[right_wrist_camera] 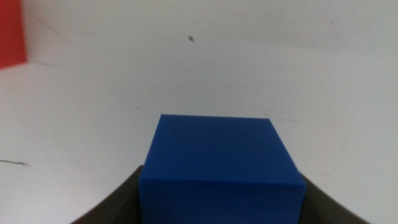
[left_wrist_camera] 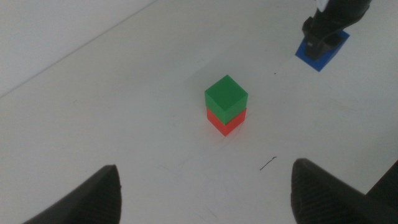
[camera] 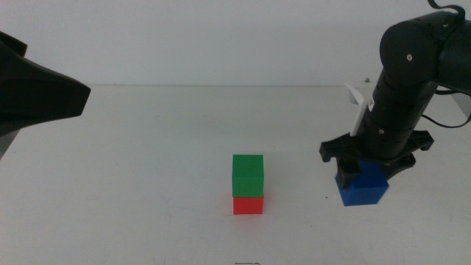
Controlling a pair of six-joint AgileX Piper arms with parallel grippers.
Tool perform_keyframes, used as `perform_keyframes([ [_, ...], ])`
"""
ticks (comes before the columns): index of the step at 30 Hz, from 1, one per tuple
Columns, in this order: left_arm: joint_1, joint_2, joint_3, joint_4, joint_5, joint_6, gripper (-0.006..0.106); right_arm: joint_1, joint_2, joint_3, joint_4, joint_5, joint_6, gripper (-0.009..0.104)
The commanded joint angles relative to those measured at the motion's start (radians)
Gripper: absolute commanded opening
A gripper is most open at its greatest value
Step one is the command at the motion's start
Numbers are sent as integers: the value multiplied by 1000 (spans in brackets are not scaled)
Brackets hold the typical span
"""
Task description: Stack red cubes first, then green, then blue cubes in a specific spot.
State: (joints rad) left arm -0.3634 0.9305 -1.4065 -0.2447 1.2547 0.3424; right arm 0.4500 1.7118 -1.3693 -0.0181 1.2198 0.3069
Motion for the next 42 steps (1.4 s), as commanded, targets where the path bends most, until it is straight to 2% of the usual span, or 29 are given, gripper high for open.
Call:
perform_keyframes([
  [1,2,-6,-24,-23,-68,1,94,17,-59,-44,18,82,21,-1],
  [8,2,-5,-24,-23,-68,1,94,59,-81,-97,73,82,23,-1],
  [19,2,-5,-24,-23,-68,1,94,140,-27,-249,76,82,149,-1],
  [28,2,-5,-24,-23,-68,1,94,196,79,-443,26,81,203,-1],
  [33,2,-5,-24,-22,-68,1,94,215,121,-469,18,81,207,-1],
  [42,2,-4,-24,-22,-68,1,94,255,173,-476,-26,81,434,-1],
])
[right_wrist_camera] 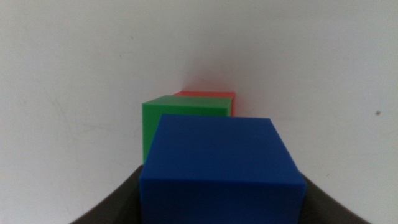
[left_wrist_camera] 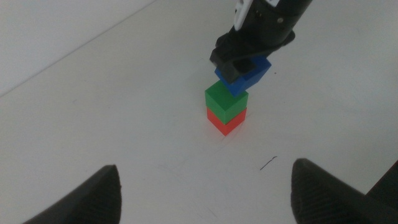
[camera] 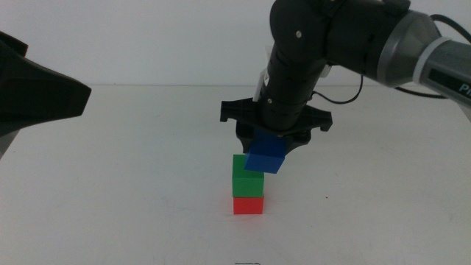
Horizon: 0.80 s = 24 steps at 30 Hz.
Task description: Stack red cubes first, then green, then blue cubes in a specific spot.
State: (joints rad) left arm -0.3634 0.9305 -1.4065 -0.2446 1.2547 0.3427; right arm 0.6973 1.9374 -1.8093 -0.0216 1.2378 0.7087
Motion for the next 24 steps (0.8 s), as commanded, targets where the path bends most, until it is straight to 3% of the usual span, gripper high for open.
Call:
perform_keyframes([
  [1,2,-4,-24,-22,-68,1,94,15,-49,-39,-25,63,55,-1],
  [24,2,-4,-24,-22,-68,1,94,46,17,-89,-44,63,103,-1],
])
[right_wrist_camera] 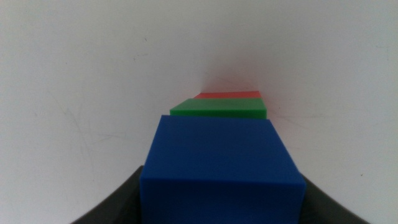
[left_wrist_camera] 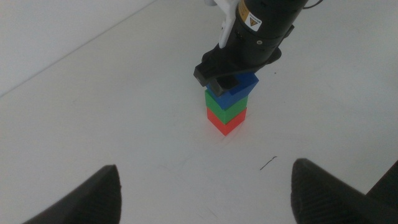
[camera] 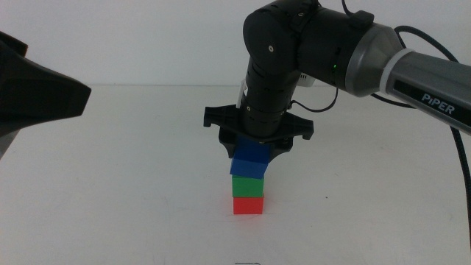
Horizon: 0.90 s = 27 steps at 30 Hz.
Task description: Stack red cubes first, then green, then blue cubes in a specific spot.
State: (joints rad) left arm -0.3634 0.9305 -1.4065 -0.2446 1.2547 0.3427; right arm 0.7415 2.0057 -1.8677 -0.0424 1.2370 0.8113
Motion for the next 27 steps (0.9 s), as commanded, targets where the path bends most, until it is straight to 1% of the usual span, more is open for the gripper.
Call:
perform_keyframes([
  [1,2,-4,-24,-22,-68,1,94,1,-51,-31,-23,64,1,-1],
  [2,2,-4,-24,-22,-68,1,94,1,-51,-31,-36,64,1,-1],
  [5,2,-4,-24,-22,-68,1,94,1,-50,-31,-38,64,1,2],
  [6,2,-4,-24,-22,-68,1,94,1,-49,-31,-37,64,-12,14],
  [11,2,-4,-24,-22,-68,1,94,1,-49,-31,-37,64,-26,31],
  [12,2,-4,-24,-22,-68,1,94,1,-49,-31,-37,64,-26,35],
  [13,2,-4,-24,-22,-68,1,94,1,-49,-31,-37,63,-26,43],
  [16,2,-4,-24,-22,-68,1,94,1,-49,-31,-39,62,-26,52],
  [19,2,-4,-24,-22,-68,1,94,1,-49,-31,-40,63,-26,59],
  [21,2,-4,-24,-22,-68,1,94,1,-49,-31,-42,63,-26,61],
  [27,2,-4,-24,-22,-68,1,94,0,-117,-31,-45,63,-26,61],
])
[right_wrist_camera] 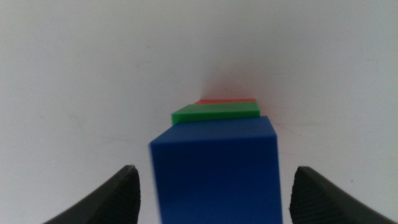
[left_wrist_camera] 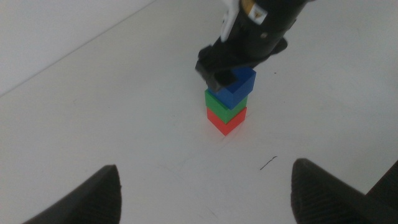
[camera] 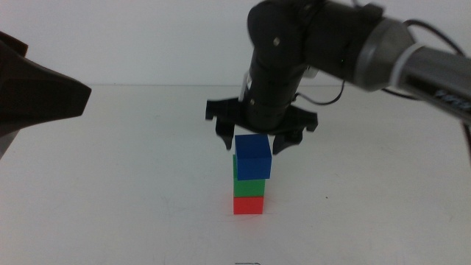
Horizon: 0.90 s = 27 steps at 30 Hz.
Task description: Stack red cubes first, then green, then blue cubes in a specific spot.
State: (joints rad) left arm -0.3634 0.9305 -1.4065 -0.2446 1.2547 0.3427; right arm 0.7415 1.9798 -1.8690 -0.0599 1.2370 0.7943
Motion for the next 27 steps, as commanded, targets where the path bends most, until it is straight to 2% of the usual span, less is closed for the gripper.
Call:
perform_keyframes([
  [1,2,-4,-24,-22,-68,1,94,-1,-104,-30,-29,63,-9,61],
  [8,2,0,-24,-22,-68,1,94,-23,-243,-44,-63,63,-59,61],
  [13,2,0,-24,-21,-68,1,94,-101,-376,-22,-85,24,-138,61],
  [17,2,0,-24,-21,-68,1,94,-220,-536,99,-77,-111,-239,61],
  [22,2,0,-24,-21,-68,1,94,-401,-721,331,-37,-310,-362,61],
  [27,2,0,-24,-20,-68,1,94,-553,-888,543,-4,-557,-600,61],
])
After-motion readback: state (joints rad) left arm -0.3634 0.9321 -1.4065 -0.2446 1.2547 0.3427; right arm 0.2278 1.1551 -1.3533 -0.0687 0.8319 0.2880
